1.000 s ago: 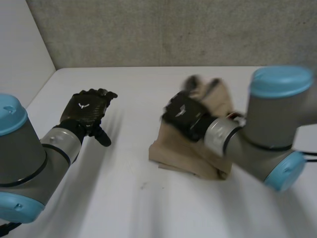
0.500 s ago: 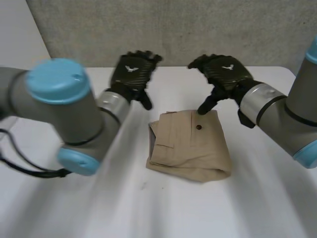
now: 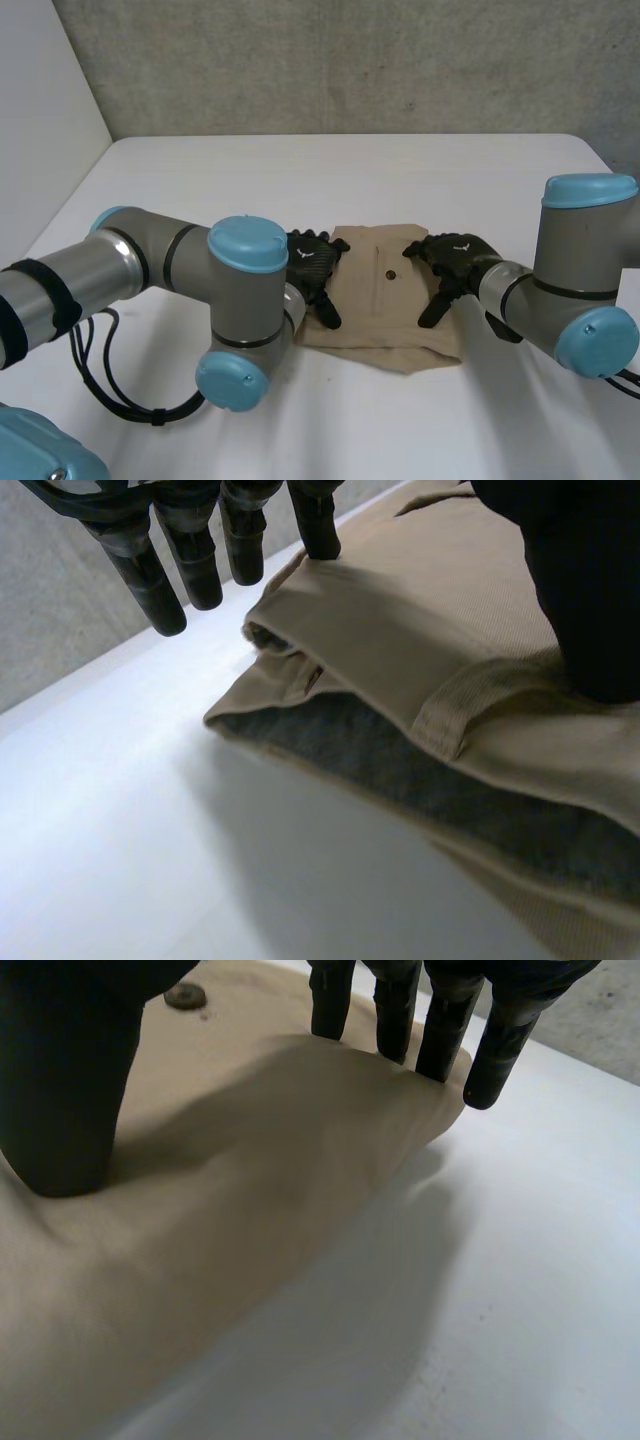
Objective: Fold the shorts.
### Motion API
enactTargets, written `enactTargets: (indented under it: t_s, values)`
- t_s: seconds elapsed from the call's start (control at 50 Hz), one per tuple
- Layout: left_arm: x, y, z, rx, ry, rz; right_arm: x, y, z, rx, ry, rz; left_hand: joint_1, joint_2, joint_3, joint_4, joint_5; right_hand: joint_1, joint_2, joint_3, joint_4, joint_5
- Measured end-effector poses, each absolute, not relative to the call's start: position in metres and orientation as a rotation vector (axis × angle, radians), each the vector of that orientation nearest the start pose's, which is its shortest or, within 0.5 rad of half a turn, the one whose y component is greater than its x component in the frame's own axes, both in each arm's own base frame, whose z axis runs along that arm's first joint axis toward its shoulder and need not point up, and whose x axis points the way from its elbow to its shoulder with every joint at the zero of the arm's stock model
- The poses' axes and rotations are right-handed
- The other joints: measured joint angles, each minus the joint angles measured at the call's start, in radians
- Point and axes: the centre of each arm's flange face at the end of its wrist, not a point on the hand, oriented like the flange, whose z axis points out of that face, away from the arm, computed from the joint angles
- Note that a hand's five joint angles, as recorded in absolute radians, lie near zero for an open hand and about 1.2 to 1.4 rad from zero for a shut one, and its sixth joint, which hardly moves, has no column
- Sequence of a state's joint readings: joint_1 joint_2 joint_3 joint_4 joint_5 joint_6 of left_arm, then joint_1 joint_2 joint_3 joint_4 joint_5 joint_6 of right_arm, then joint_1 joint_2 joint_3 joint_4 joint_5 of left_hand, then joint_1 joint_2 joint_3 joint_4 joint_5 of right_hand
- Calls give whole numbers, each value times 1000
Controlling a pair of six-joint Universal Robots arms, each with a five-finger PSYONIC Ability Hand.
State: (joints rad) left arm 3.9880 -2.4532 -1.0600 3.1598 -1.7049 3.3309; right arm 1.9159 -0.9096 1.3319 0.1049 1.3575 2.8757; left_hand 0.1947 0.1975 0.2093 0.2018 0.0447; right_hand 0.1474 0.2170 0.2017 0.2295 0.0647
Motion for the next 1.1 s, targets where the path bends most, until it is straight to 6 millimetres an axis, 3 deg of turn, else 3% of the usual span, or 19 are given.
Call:
enactTargets:
  t_s: [0.1, 0.18, 0.22, 0.26, 0.28, 0.3, 0.32, 0.38, 0.4, 0.42, 0.48, 0.52, 0.56, 0.64, 0.72, 1.1]
  values:
    - [-379, -249, 127, 1105, 2513, -1868, 271, -305, 139, -1004, 2355, -1475, -5, 0, 0, 0, 0, -8, 0, -4, 0, 0]
    - [-381, -243, 149, 1119, 2484, -1924, 273, -307, 158, -1024, 2311, -1553, -7, 0, 0, 0, 0, -9, 0, -4, 0, -3]
    - [-383, -238, 174, 1115, 2449, -2005, 274, -308, 181, -1016, 2259, -1641, -7, 0, 0, 0, 0, -9, 0, -4, 0, -4]
    - [-382, -235, 187, 1107, 2431, -2046, 274, -309, 193, -1005, 2235, -1685, -7, 0, 0, 0, 0, -9, 0, -4, 0, -4]
    - [-381, -233, 205, 1089, 2404, -2106, 274, -309, 207, -987, 2207, -1741, -7, 0, 0, 0, 0, -9, 0, -4, 0, -4]
    - [-380, -232, 211, 1082, 2395, -2126, 273, -309, 215, -976, 2193, -1770, -7, 0, 0, 0, 0, -9, 0, -4, 0, -4]
    - [-375, -229, 233, 1053, 2362, -2193, 272, -309, 235, -936, 2159, -1850, -7, 0, 0, 0, 0, -9, 0, -4, 0, -4]
    - [-363, -226, 271, 981, 2298, -2308, 267, -308, 264, -856, 2108, -1976, -7, 0, 0, 0, 0, -9, 0, -4, 0, -4]
    - [-363, -226, 271, 981, 2298, -2308, 267, -308, 264, -856, 2108, -1976, -7, 0, 0, 0, 0, -9, 0, -4, 0, -4]
    - [-347, -227, 300, 896, 2241, -2388, 262, -307, 286, -777, 2070, -2078, -7, 0, 0, 0, 0, -9, 0, -4, 0, -4]
    - [-320, -230, 335, 764, 2170, -2468, 250, -301, 323, -619, 2003, -2247, -7, 0, 0, 0, 0, -9, 0, -4, 0, -4]
    - [-303, -233, 349, 683, 2151, -2487, 245, -298, 335, -569, 1986, -2295, -7, 0, 0, 0, 0, -9, 0, -4, 0, -4]
    - [-272, -239, 365, 541, 2160, -2476, 238, -292, 349, -510, 1976, -2342, -7, 0, 0, 0, 0, -9, 0, -4, 0, -4]
    - [-240, -241, 369, 401, 2243, -2401, 232, -284, 357, -487, 2009, -2341, -7, 0, 0, 0, 0, -9, 0, -4, 0, -4]
    - [-227, -239, 361, 363, 2345, -2320, 230, -279, 356, -505, 2065, -2295, -7, 0, 0, 0, 0, -9, 0, -4, 0, -4]
    - [-230, -237, 354, 392, 2383, -2317, 236, -272, 337, -610, 2103, -2169, -7, 0, 0, 0, 0, -9, 0, -4, 0, -4]
